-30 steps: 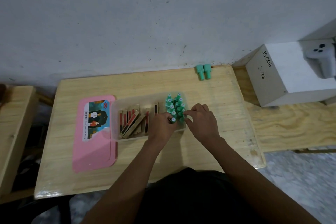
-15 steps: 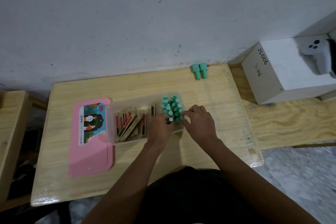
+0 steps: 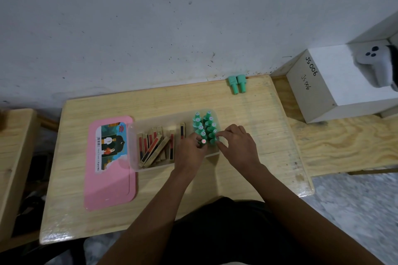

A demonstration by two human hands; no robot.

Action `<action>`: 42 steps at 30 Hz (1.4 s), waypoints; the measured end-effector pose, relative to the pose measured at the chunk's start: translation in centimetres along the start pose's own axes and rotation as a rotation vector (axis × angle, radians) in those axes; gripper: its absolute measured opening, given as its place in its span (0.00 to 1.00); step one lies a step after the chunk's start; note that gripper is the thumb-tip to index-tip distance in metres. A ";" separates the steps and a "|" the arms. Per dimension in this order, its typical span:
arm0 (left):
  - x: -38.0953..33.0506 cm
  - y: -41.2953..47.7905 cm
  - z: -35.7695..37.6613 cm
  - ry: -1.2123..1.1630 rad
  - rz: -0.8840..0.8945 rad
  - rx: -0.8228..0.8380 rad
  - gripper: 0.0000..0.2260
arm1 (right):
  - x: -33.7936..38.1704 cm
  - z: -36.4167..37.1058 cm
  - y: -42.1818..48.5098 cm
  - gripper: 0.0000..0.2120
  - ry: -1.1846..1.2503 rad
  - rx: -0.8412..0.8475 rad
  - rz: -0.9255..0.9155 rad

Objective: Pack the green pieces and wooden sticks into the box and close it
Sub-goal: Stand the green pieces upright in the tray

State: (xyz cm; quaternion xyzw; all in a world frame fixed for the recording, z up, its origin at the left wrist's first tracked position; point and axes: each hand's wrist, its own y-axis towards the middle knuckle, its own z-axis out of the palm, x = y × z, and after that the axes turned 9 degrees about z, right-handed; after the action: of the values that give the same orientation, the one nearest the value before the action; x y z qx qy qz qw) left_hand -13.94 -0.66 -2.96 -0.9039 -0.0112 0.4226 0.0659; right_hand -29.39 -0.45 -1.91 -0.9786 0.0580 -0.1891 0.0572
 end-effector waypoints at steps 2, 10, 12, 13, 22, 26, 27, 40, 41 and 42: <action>-0.1 -0.2 -0.2 -0.012 0.005 0.008 0.08 | -0.1 -0.1 0.0 0.12 0.013 0.006 -0.005; -0.8 0.6 -1.9 0.143 0.192 -0.039 0.14 | -2.5 -2.8 1.5 0.11 0.228 -0.063 0.102; -1.6 1.8 -2.2 0.123 0.268 -0.066 0.13 | -3.8 -3.8 2.8 0.10 0.279 -0.080 0.162; -2.0 2.6 -2.1 0.111 0.301 -0.072 0.12 | -4.5 -4.3 3.5 0.10 0.293 -0.081 0.193; -7.3 12.9 1.9 0.080 0.271 0.063 0.08 | -9.7 -5.3 11.9 0.13 0.356 0.090 0.407; -8.7 17.5 4.9 0.142 0.093 0.192 0.11 | -10.0 -4.4 15.2 0.14 0.343 0.129 0.428; -8.9 18.4 5.7 0.146 0.047 0.213 0.11 | -10.0 -4.0 16.0 0.14 0.340 0.139 0.428; -8.3 22.4 10.6 0.370 -0.114 0.220 0.15 | -9.2 -1.5 21.2 0.16 0.241 0.146 0.499; -8.3 22.4 10.6 0.369 -0.117 0.215 0.15 | -9.1 -1.5 21.3 0.16 0.227 0.147 0.496; -8.2 22.3 10.5 0.367 -0.118 0.212 0.15 | -9.1 -1.6 21.3 0.16 0.214 0.148 0.492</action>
State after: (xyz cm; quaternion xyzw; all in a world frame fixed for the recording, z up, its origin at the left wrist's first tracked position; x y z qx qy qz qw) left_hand -28.04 -22.27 -6.24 -0.9514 -0.0074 0.2453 0.1862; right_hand -40.33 -20.35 -6.62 -0.9028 0.2855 -0.2755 0.1662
